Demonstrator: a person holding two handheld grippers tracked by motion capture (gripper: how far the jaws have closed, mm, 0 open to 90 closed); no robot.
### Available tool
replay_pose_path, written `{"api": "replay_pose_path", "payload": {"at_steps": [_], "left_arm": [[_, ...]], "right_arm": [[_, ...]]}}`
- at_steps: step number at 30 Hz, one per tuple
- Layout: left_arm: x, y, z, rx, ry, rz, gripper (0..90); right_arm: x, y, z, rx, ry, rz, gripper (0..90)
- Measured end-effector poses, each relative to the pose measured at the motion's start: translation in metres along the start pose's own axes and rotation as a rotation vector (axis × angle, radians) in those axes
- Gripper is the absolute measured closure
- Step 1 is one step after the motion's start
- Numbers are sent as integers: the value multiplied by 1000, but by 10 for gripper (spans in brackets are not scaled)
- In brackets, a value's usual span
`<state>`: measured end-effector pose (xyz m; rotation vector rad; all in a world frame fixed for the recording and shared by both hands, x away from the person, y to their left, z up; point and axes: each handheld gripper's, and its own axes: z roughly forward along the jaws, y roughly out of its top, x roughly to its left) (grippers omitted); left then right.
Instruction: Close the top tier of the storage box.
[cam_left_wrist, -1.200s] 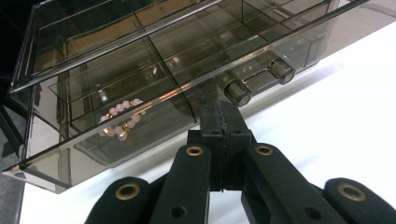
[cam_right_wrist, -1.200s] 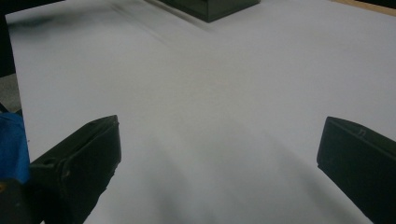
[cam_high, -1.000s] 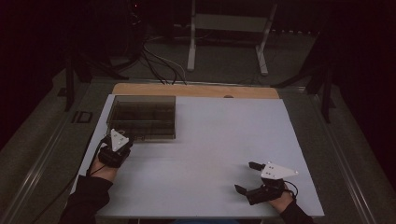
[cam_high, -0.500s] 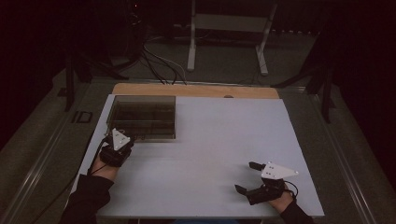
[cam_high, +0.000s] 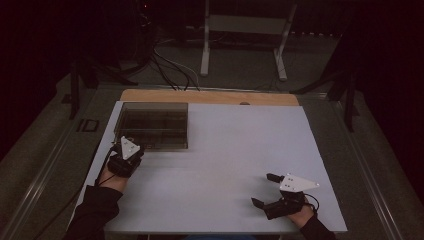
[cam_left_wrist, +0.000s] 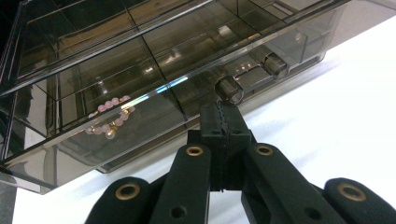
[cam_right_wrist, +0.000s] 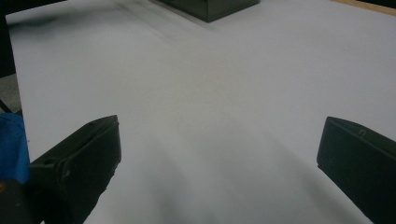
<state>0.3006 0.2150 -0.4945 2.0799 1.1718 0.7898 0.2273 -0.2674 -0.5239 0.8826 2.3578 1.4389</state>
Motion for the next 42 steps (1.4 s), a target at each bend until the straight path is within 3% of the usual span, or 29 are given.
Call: {"api": "replay_pose_path", "payload": {"at_steps": [42], "left_arm": [[3,10,14,18,-8,8,900]], "right_arm": [[0,0,0,3,0,-1,0]]}}
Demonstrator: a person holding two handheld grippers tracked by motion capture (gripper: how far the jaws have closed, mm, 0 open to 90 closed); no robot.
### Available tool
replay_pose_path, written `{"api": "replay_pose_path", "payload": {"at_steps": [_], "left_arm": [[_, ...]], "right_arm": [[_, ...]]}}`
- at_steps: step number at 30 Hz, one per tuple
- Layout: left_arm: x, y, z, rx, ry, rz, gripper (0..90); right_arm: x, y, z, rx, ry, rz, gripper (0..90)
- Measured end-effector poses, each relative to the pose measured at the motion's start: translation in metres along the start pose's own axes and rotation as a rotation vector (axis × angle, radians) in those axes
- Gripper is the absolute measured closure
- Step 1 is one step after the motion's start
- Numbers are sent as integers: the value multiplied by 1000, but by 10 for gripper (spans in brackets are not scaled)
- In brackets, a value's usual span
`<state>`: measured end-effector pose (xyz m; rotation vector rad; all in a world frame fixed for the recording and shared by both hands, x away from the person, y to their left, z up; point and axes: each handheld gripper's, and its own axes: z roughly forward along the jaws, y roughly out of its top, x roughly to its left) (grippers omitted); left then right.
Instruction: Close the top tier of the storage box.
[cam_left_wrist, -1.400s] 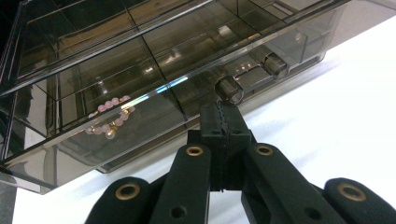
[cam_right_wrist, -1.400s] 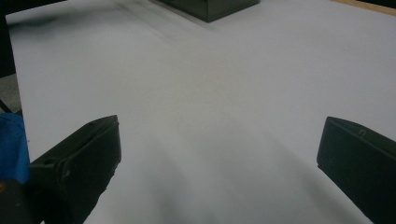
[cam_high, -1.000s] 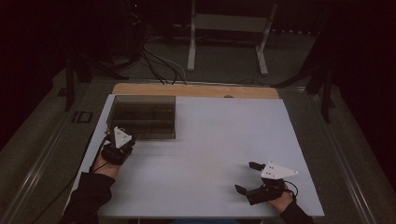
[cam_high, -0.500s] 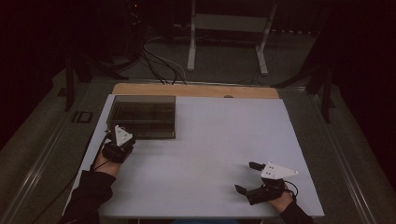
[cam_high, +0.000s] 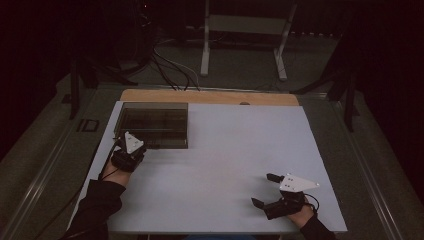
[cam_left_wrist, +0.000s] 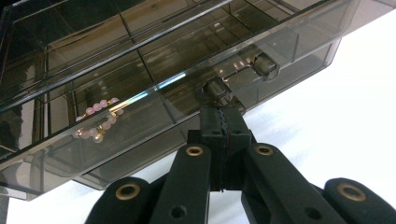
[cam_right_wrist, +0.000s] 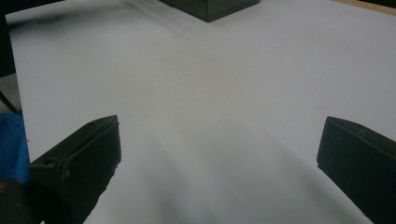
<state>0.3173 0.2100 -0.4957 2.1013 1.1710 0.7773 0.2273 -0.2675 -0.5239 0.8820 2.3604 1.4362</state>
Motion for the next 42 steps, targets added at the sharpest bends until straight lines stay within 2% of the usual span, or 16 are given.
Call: {"api": "replay_pose_path", "payload": {"at_steps": [12,42], "left_arm": [[3,2,7,10,4,-8,900],[10,16,14,41,16,8,900]], "right_arm": [[0,0,0,0,1,-1,0],[0,0,1,5,3,3,0]]}}
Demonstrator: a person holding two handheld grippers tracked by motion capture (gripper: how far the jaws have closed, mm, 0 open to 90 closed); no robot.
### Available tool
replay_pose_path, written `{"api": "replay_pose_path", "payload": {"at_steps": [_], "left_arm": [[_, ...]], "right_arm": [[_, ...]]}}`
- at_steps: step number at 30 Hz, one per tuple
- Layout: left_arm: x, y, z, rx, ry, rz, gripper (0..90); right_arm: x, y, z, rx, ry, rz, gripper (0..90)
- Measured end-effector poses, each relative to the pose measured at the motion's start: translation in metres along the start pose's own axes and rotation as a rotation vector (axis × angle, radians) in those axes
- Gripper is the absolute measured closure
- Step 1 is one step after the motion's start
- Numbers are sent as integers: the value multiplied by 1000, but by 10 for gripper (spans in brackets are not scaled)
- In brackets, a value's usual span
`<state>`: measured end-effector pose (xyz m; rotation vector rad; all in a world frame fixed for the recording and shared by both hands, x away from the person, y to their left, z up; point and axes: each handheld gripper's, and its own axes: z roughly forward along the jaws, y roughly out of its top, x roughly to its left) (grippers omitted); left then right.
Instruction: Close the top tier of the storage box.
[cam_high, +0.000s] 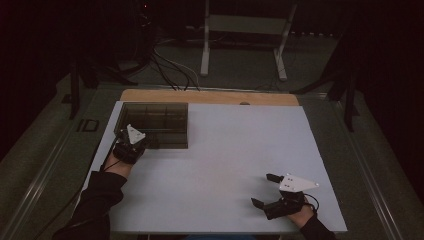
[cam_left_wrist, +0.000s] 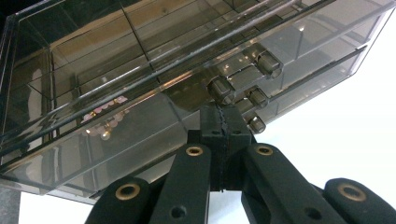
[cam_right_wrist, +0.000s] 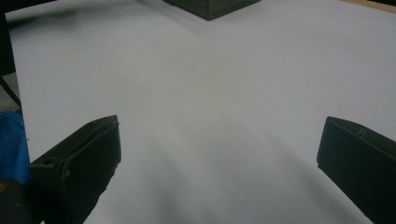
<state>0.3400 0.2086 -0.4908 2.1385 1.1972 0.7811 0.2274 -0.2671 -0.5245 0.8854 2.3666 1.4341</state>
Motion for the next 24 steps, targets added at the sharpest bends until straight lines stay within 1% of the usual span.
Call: {"api": "replay_pose_path", "payload": {"at_steps": [9,12,14,17,24], "left_arm": [[2,5,4,19,2,5,900],[2,6,6,23,-5,2,900],[1,7,6,22,-11,5,900],[1,7,6,25,-9,10,900],[1,6,6,20,-12,2,900]], "right_arm": [[0,0,0,1,0,-1,0],[0,0,0,1,0,-2,0],[0,0,0,1,1,-1,0],[0,0,0,3,2,-3,0],[0,0,0,3,2,-3,0]]}}
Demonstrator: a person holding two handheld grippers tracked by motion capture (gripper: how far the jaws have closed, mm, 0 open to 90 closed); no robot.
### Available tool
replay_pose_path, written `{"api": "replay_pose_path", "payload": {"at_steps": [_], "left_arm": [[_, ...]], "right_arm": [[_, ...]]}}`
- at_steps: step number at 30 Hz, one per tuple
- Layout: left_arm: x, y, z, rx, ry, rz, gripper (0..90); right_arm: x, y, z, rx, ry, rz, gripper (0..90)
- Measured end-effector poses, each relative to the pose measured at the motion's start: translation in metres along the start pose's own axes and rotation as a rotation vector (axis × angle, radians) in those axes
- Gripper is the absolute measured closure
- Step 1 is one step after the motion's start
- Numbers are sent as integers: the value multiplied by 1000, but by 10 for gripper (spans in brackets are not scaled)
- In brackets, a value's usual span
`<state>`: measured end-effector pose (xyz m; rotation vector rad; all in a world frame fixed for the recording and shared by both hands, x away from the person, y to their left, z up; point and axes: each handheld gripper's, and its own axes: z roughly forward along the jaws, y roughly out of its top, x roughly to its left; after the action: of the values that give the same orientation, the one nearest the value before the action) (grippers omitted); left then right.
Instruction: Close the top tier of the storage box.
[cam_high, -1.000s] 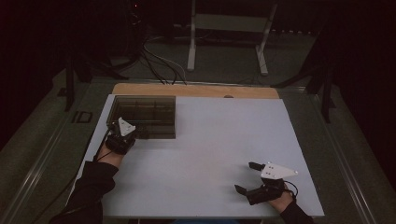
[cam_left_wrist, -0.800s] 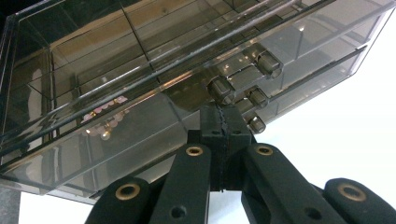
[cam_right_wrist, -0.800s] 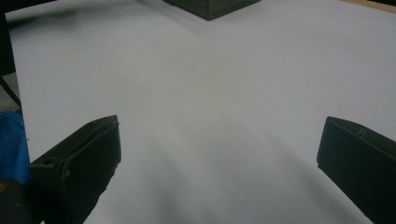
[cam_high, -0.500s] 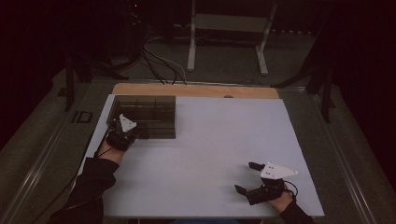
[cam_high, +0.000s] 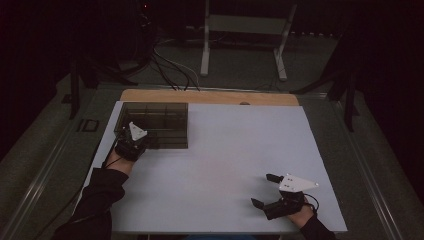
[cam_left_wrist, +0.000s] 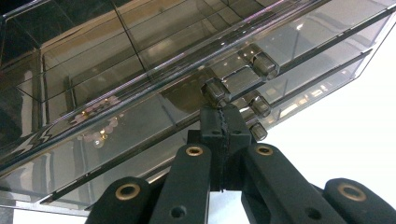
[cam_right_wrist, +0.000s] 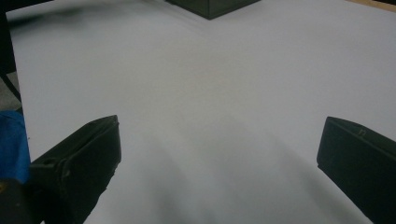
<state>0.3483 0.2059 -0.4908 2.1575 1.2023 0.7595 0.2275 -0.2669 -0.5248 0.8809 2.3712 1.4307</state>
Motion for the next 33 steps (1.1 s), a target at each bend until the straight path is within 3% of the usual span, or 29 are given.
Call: {"api": "replay_pose_path", "payload": {"at_steps": [5,20,33], "left_arm": [[3,0,-2,3,-21,-3,900],[-1,-2,-10,3,-26,12,900],[-2,1,-22,-40,-64,-30,873]], "right_arm": [[0,0,0,0,0,-1,0],[0,0,0,-1,2,-2,0],[0,0,0,-3,0,1,0]]}}
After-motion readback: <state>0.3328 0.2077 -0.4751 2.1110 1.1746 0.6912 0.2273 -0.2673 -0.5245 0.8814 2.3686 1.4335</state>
